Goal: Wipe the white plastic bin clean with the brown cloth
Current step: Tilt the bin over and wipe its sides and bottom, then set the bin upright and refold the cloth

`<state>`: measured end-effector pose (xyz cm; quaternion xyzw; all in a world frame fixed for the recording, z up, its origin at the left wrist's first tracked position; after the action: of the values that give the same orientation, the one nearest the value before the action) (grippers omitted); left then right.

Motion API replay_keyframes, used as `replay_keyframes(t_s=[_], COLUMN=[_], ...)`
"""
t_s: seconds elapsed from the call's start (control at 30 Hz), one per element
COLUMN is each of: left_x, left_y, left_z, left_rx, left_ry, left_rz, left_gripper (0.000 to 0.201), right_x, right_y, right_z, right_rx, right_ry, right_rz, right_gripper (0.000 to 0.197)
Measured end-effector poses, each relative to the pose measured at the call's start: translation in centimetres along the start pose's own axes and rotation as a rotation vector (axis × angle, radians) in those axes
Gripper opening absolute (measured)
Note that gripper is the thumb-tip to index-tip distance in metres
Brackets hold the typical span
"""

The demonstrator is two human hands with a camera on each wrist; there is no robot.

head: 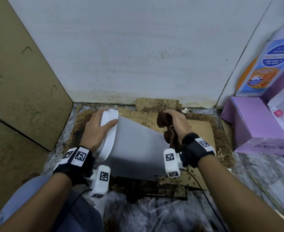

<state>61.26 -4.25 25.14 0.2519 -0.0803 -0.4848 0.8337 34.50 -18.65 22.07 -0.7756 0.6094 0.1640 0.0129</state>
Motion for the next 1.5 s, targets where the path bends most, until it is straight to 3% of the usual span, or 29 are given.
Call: replay_keyframes(t_s=[0.1, 0.23, 0.53, 0.63, 0.73, 0.83, 0.9, 1.03, 1.23, 1.37, 1.5], left_x=[0.7, 1.0, -0.3, -1.0, -1.2, -1.9, -2.9, -5.9, -8.9, -8.7, -7.8], left_y=[-1.2, -3.6, -7.2, -8.0, -7.7, -5.9, -4.5, -3.1, -5.2, -5.2, -5.7], left_z=[1.9, 4.3, 6.8, 6.9, 7.1, 6.8, 5.8, 2.2, -1.1, -1.0, 0.1], left_rx=[0.131, 0.248, 0.249, 0.169, 0.100, 0.133, 0.126, -0.001, -0.468, -0.490, -0.475], left_ry=[-0.065, -0.149, -0.205, -0.225, -0.240, -0.227, -0.165, 0.020, 0.214, 0.197, 0.165], left_rz=[-0.036, -0.163, -0.507, -0.551, -0.495, -0.305, -0.178, -0.021, -0.044, -0.075, -0.103], left_gripper=[0.074, 0.082, 0.112, 0.121, 0.123, 0.111, 0.101, 0.107, 0.095, 0.087, 0.091], right_x=[-0.4, -1.4, -3.3, -3.8, -3.8, -3.5, -3.4, -4.0, -5.7, -5.8, -5.5], right_y=[-1.8, -3.8, -4.6, -5.0, -4.8, -4.6, -4.4, -4.4, -4.9, -4.4, -3.0], right_z=[-5.0, -7.9, -7.8, -6.6, -5.9, -5.6, -5.1, -5.0, -5.3, -4.8, -4.5], right_rx=[-0.235, -0.506, -0.655, -0.702, -0.706, -0.662, -0.638, -0.644, -0.734, -0.811, -0.701], right_ry=[0.195, 0.300, 0.420, 0.390, 0.344, 0.284, 0.246, 0.263, 0.339, 0.344, 0.304], right_rz=[-0.159, -0.304, -0.517, -0.625, -0.660, -0.639, -0.617, -0.589, -0.592, -0.576, -0.534], right_gripper=[0.028, 0.024, 0.066, 0.073, 0.072, 0.066, 0.064, 0.064, 0.069, 0.080, 0.082])
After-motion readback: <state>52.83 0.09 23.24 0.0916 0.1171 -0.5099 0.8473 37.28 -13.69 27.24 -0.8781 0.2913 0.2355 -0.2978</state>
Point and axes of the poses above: each hand's wrist, its own x-axis towards the middle knuckle, its own y-axis out of the back of the hand, z = x × y, the point moved 10 cm from there along x, towards the middle knuckle
